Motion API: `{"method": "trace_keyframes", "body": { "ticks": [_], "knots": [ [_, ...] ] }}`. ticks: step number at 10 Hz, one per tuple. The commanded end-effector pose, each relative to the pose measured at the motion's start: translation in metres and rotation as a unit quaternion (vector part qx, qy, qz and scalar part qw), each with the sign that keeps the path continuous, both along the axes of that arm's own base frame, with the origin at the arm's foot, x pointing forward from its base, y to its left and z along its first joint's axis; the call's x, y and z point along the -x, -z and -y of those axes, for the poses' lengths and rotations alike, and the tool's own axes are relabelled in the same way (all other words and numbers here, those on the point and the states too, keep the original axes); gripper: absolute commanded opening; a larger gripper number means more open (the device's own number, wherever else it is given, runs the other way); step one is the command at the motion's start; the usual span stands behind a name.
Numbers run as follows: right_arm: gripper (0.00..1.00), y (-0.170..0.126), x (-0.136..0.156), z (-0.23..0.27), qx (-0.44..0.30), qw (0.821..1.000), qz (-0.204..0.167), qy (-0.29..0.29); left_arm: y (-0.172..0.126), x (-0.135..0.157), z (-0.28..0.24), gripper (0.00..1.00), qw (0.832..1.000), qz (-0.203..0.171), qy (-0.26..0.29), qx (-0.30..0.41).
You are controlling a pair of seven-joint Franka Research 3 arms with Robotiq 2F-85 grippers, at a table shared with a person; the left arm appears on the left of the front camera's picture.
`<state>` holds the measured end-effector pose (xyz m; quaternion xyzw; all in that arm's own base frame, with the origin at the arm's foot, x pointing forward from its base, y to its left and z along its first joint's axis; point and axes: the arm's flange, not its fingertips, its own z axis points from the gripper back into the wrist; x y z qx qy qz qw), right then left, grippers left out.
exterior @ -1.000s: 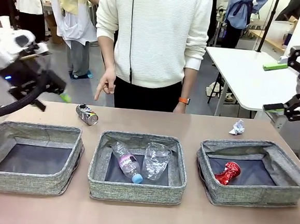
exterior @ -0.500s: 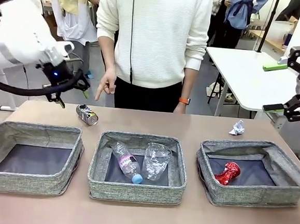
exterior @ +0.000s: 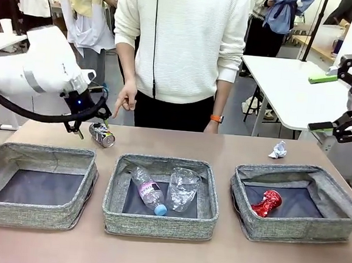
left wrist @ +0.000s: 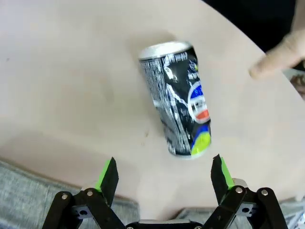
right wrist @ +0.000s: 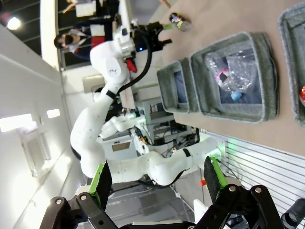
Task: Sort the waste into the appropriate baskets.
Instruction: Pick up the waste item pointed out by the person.
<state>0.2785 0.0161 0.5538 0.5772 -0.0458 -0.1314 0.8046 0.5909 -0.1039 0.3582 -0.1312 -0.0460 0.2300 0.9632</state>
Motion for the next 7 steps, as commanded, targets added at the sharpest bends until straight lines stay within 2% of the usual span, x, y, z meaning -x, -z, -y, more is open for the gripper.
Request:
{"method": "trace_keyframes", "body": {
  "ticks": [1,2,4,7],
  "knots": [
    [1.0,-0.003,0.001,-0.002,-0.006,1.0,-0.003,0.003,0.013,-0.019,0.009,1.0,0.999,0.018,-0.032,-0.026],
    [1.0,-0.003,0.001,-0.002,-0.006,1.0,-0.003,0.003,0.018,-0.025,0.01,1.0,0.998,0.032,-0.048,-0.022],
    [1.0,-0.003,0.001,-0.002,-0.006,1.0,-0.003,0.003,0.027,-0.03,0.012,1.0,0.996,0.035,-0.068,-0.034],
    [1.0,-0.003,0.001,-0.002,-0.006,1.0,-0.003,0.003,0.033,-0.032,0.016,1.0,0.996,0.026,-0.074,-0.039]
  ]
}}
